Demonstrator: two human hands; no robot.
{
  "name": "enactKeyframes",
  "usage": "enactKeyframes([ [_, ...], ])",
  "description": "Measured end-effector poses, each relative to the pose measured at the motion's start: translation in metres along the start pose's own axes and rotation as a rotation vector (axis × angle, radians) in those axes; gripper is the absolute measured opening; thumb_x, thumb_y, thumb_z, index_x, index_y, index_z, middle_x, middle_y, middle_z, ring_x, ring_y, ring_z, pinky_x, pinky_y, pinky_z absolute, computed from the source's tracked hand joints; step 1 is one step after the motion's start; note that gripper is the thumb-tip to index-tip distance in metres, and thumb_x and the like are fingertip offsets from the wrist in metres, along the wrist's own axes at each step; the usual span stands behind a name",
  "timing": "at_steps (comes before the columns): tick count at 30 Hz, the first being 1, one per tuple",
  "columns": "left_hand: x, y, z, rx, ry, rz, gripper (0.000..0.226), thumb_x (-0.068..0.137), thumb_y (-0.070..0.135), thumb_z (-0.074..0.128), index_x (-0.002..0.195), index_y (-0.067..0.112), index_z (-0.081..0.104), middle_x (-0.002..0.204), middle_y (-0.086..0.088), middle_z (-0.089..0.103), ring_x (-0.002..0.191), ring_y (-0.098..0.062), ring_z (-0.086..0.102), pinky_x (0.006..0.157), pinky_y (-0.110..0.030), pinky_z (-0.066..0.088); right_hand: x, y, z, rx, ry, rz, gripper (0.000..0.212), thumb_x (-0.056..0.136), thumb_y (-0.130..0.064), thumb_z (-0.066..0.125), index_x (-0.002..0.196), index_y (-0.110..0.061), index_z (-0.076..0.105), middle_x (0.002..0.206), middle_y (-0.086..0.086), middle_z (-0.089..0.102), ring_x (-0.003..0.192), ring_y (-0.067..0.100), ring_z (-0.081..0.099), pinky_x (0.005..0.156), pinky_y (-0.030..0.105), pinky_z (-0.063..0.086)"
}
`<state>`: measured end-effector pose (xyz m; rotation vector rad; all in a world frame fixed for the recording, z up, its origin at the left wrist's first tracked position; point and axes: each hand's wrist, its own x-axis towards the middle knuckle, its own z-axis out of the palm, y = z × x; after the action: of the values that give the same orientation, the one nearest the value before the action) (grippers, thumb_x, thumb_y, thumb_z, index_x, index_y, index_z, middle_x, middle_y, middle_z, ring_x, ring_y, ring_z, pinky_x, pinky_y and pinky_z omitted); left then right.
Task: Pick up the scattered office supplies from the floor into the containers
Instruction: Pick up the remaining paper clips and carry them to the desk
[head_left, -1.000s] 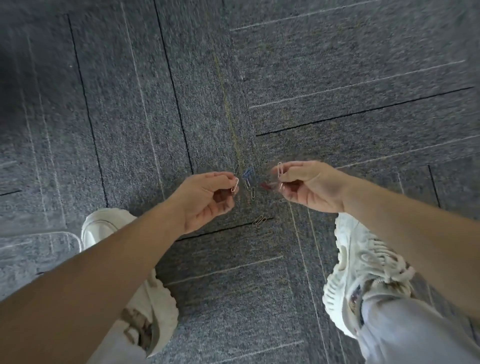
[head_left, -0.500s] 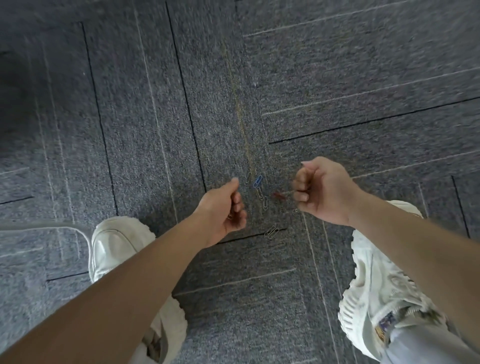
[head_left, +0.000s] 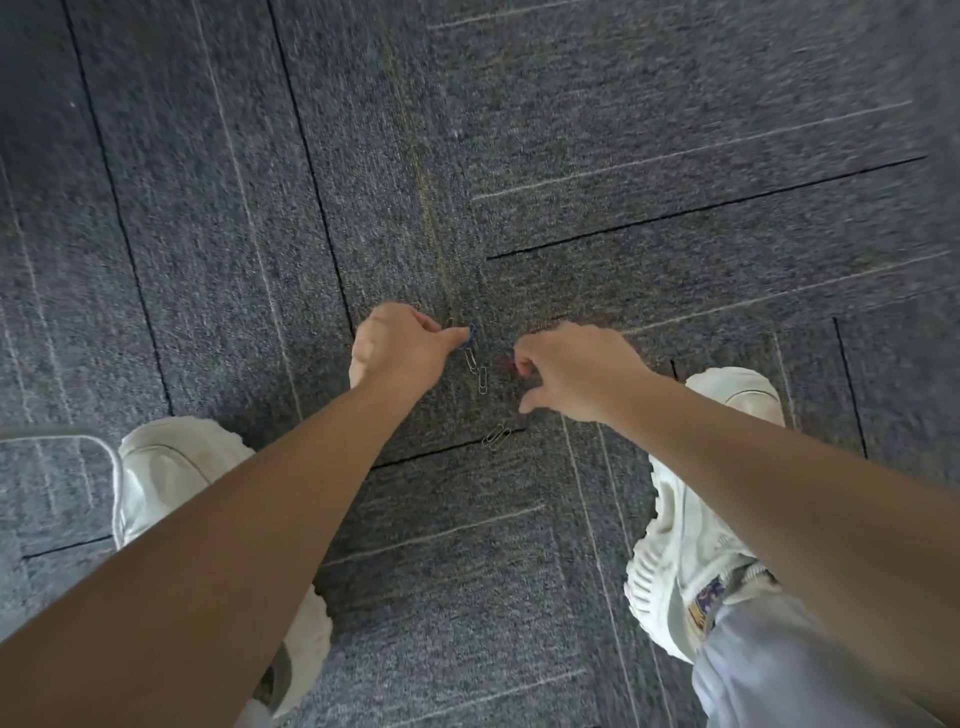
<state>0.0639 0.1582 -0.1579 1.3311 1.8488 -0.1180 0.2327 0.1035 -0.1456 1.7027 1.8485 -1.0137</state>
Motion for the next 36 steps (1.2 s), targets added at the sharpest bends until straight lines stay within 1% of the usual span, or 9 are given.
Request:
enactKeyframes([
  [3, 0.004, 0.009, 0.002, -0.05, -0.007, -0.025, 0.023, 0.082, 0.039, 0.078, 0.071, 0.022, 0.069, 0.074, 0.001, 0.068, 0.06, -0.014, 0.061, 0.049, -0.024, 0.044, 0.001, 0.004, 0.0, -0.004, 0.009, 0.018, 0.025, 0.088, -0.044, 0.069, 0.096, -0.021, 0.064, 0.091, -0.002, 0.067, 0.083, 0.021, 0.065, 0.076, 0.041, 0.057],
  [8, 0.009, 0.011, -0.001, 0.029, 0.005, 0.047, 0.018, 0.084, 0.034, 0.077, 0.072, 0.024, 0.069, 0.077, 0.0, 0.068, 0.067, -0.016, 0.065, 0.056, -0.029, 0.055, -0.007, 0.014, 0.008, -0.088, 0.028, 0.005, 0.034, 0.088, -0.052, 0.066, 0.095, -0.019, 0.063, 0.08, -0.002, 0.066, 0.074, 0.022, 0.065, 0.07, 0.039, 0.057],
  [14, 0.007, 0.015, 0.006, 0.175, -0.034, 0.156, 0.016, 0.089, 0.029, 0.07, 0.081, 0.016, 0.075, 0.081, -0.004, 0.071, 0.067, -0.017, 0.066, 0.048, -0.026, 0.05, -0.011, 0.024, 0.015, 0.052, -0.034, -0.007, 0.02, 0.095, -0.039, 0.062, 0.09, -0.021, 0.066, 0.085, -0.001, 0.069, 0.072, 0.017, 0.063, 0.065, 0.033, 0.051],
  [17, 0.011, 0.005, 0.004, 0.14, -0.156, 0.17, 0.031, 0.091, 0.029, 0.065, 0.068, 0.009, 0.067, 0.071, -0.006, 0.068, 0.052, -0.015, 0.056, 0.048, -0.031, 0.056, -0.012, 0.023, 0.015, 0.618, -0.088, 0.03, 0.018, 0.095, -0.021, 0.061, 0.079, -0.013, 0.058, 0.071, 0.0, 0.061, 0.055, 0.012, 0.049, 0.054, 0.024, 0.042],
  [20, 0.011, -0.006, -0.017, -0.293, -0.456, 0.043, 0.029, 0.096, 0.023, 0.059, 0.072, 0.009, 0.058, 0.064, -0.005, 0.048, 0.05, -0.013, 0.04, 0.046, -0.023, 0.045, -0.015, 0.025, 0.005, 1.414, -0.217, 0.065, 0.024, 0.093, 0.0, 0.054, 0.071, -0.01, 0.048, 0.064, 0.003, 0.05, 0.058, 0.013, 0.045, 0.059, 0.026, 0.042],
  [23, 0.007, -0.025, -0.037, -0.693, -0.756, -0.064, 0.025, 0.097, 0.016, 0.055, 0.073, 0.015, 0.05, 0.065, 0.002, 0.042, 0.052, -0.008, 0.035, 0.049, -0.019, 0.034, -0.018, 0.029, -0.002, 1.742, -0.407, -0.025, 0.019, 0.079, 0.0, 0.053, 0.07, -0.015, 0.044, 0.068, 0.004, 0.051, 0.06, 0.015, 0.047, 0.059, 0.026, 0.047],
  [28, 0.007, -0.062, -0.046, -0.91, -1.094, -0.179, 0.017, 0.077, 0.016, 0.069, 0.076, 0.013, 0.052, 0.075, -0.001, 0.047, 0.061, -0.011, 0.041, 0.053, -0.021, 0.041, -0.013, 0.023, 0.0, 1.554, -0.418, 0.032, 0.016, 0.076, 0.003, 0.037, 0.072, -0.011, 0.043, 0.063, 0.007, 0.044, 0.058, 0.02, 0.044, 0.057, 0.029, 0.04],
  [33, 0.008, -0.07, -0.045, -0.843, -0.985, -0.261, 0.016, 0.078, 0.014, 0.042, 0.067, 0.011, 0.053, 0.076, -0.007, 0.052, 0.066, -0.018, 0.046, 0.055, -0.026, 0.04, -0.006, 0.015, 0.0, 1.538, -0.327, 0.047, 0.008, 0.062, -0.007, 0.041, 0.068, -0.01, 0.046, 0.063, 0.008, 0.047, 0.057, 0.02, 0.043, 0.055, 0.03, 0.036],
  [36, 0.003, -0.057, -0.039, -0.767, -0.915, -0.251, 0.016, 0.078, 0.013, 0.04, 0.063, 0.013, 0.046, 0.069, -0.005, 0.049, 0.059, -0.016, 0.043, 0.05, -0.024, 0.036, 0.0, 0.01, -0.001, 1.528, -0.269, 0.076, 0.019, 0.079, -0.018, 0.045, 0.061, -0.013, 0.041, 0.06, 0.004, 0.046, 0.055, 0.017, 0.041, 0.053, 0.029, 0.033],
])
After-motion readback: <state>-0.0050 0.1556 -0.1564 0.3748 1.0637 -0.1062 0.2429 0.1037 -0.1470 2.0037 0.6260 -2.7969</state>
